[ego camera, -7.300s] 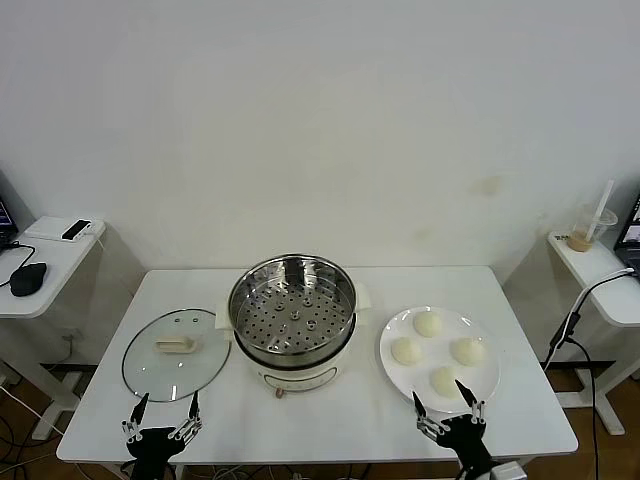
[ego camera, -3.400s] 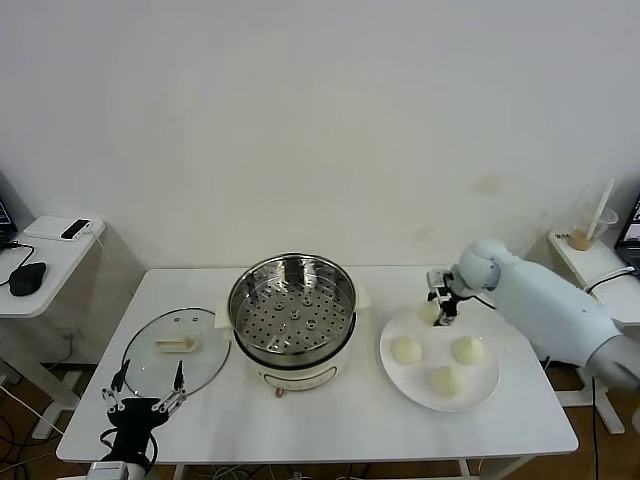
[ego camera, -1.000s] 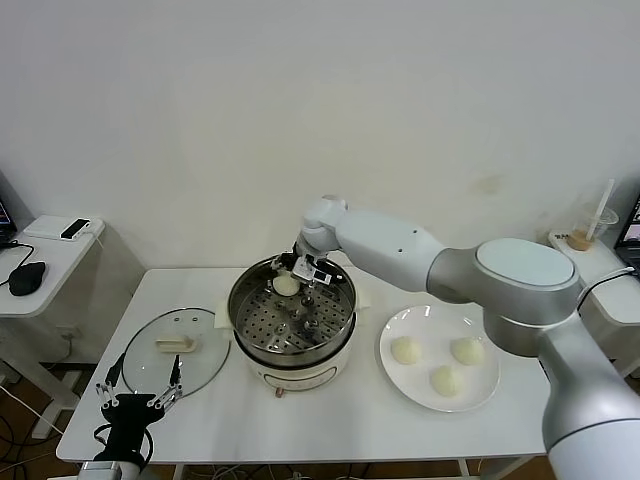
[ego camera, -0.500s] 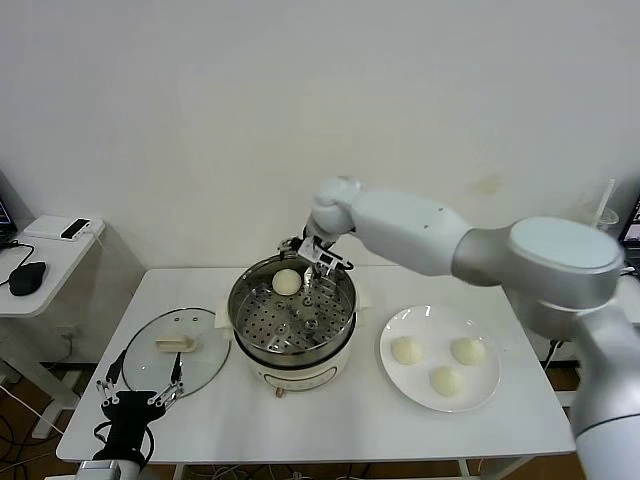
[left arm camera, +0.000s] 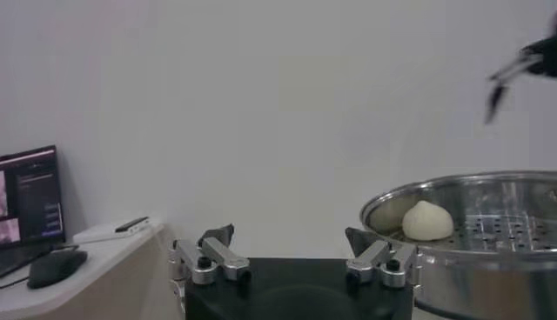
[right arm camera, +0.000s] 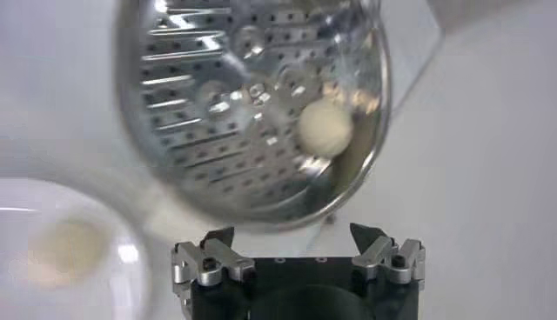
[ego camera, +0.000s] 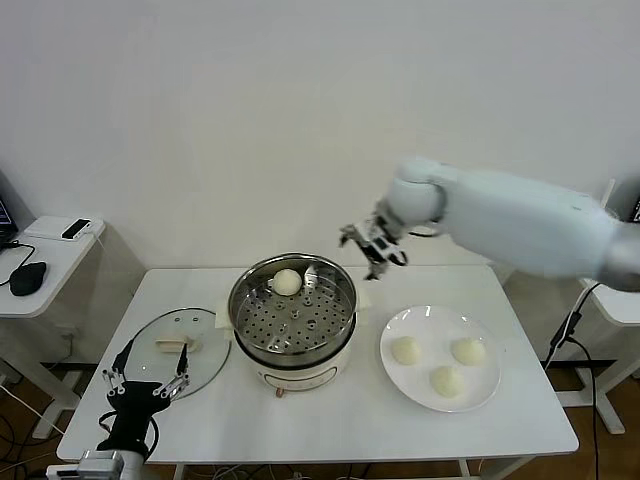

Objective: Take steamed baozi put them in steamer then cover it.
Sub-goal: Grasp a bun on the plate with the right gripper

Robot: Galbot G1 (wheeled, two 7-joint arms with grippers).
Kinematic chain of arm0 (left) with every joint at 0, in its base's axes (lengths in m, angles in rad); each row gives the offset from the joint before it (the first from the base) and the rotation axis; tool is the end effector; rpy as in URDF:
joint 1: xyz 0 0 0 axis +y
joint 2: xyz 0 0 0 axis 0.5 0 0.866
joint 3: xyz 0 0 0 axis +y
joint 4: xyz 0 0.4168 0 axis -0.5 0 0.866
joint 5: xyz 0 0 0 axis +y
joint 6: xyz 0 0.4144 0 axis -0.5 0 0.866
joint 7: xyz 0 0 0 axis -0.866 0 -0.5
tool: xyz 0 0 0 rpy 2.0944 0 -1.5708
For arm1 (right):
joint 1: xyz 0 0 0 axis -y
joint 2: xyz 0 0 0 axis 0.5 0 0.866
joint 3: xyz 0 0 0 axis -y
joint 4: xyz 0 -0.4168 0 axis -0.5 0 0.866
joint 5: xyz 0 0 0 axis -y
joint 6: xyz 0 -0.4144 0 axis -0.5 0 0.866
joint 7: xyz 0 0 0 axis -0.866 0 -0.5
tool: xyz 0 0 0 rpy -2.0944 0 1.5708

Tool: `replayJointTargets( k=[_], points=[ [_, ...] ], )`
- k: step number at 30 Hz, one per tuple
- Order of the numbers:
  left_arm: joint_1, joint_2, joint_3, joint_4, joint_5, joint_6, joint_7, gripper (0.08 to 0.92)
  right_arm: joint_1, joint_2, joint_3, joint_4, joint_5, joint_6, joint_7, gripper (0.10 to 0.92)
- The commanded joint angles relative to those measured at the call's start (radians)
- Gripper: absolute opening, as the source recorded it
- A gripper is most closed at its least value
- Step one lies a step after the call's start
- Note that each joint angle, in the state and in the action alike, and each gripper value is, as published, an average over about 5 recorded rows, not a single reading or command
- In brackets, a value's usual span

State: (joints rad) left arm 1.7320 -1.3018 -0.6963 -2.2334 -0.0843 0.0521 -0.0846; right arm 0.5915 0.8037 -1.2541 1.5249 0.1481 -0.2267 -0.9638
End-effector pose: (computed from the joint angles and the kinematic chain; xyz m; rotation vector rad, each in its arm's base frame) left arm 0.1600 0.0972 -0.3129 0.0882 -3.0769 -0.3639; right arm 0.5993 -0.0108 -0.0445 1.4779 -1.3688 1.8177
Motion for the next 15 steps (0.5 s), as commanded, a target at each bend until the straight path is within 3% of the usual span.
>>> replayJointTargets(
  k=[1, 8, 15],
  points=[
    [-0.017, 0.031, 0.007, 0.017, -0.004, 0.004, 0.000, 0.823, -0.096, -0.338, 0.009, 0.220, -0.028, -0.154, -0.020, 0.823],
    [-0.025, 0.017, 0.027, 0.029, 0.008, 0.005, 0.000, 0.823, -0.309, -0.323, 0.118, 0.181, -0.090, -0.153, 0.000, 0.823],
    [-0.026, 0.020, 0.021, 0.035, 0.009, 0.005, 0.000, 0.823, -0.462, -0.199, 0.221, 0.050, -0.154, -0.143, 0.011, 0.823]
  ],
)
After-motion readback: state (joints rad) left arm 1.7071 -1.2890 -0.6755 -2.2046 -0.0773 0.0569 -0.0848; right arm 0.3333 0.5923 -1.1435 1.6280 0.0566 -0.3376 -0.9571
